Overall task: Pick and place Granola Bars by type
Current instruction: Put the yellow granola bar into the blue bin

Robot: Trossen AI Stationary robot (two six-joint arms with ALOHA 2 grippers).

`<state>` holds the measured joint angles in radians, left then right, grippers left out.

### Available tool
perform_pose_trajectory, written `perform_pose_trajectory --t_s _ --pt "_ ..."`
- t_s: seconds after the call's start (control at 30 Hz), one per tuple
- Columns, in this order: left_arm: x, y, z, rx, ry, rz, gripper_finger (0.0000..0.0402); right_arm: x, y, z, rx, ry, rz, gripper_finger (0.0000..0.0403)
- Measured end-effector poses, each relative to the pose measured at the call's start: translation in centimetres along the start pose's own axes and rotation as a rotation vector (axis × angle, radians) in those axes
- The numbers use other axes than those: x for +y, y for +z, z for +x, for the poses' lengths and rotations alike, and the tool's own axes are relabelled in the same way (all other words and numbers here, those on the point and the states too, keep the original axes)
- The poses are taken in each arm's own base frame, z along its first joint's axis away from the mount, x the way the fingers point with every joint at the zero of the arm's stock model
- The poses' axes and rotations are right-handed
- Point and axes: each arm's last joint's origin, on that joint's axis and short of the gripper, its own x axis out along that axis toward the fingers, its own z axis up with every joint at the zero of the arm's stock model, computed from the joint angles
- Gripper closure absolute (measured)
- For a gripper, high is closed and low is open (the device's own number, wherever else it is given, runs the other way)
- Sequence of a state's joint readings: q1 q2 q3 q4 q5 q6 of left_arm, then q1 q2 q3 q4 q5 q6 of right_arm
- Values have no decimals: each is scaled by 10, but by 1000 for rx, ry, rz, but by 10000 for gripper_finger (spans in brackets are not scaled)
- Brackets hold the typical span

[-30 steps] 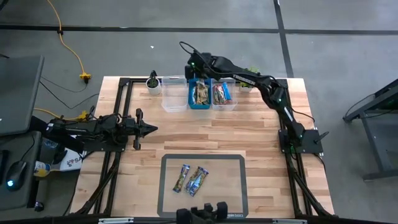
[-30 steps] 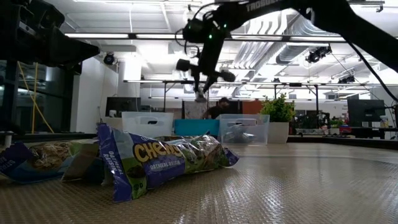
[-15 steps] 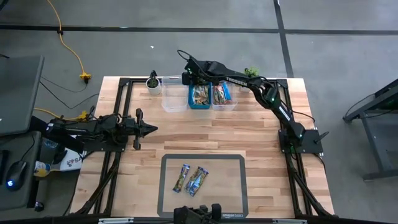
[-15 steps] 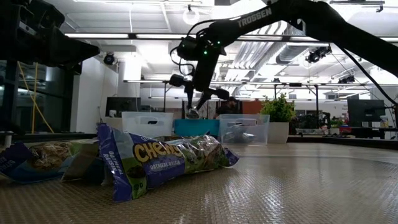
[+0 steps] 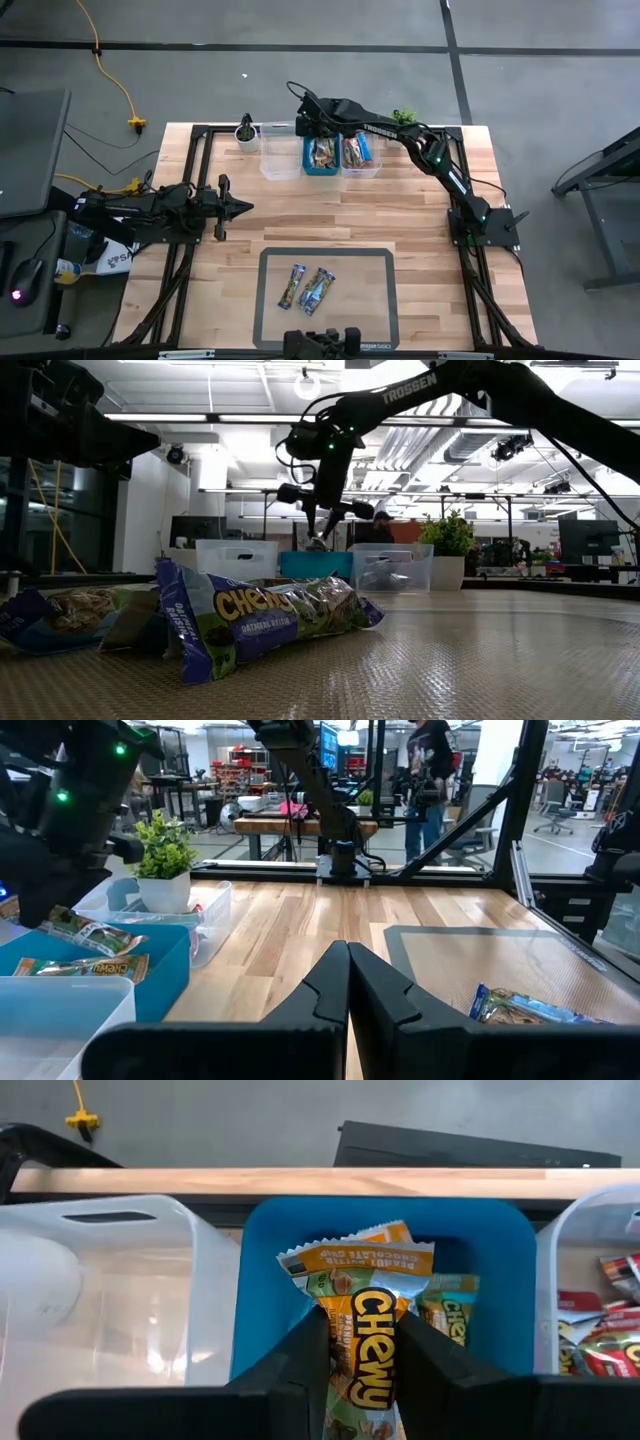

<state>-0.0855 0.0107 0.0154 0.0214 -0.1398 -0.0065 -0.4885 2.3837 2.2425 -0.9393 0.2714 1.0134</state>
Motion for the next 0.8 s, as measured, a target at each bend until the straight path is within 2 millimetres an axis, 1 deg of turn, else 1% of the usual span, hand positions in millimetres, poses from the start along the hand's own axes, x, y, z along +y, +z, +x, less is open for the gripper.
perform_pose_trajectory --t_s 0.37,0.8 --pt "0 0 0 0 0 0 401 2 -2 -1 -4 0 -31 325" --pt "0 0 0 0 0 0 401 3 -4 -1 69 47 -31 325"
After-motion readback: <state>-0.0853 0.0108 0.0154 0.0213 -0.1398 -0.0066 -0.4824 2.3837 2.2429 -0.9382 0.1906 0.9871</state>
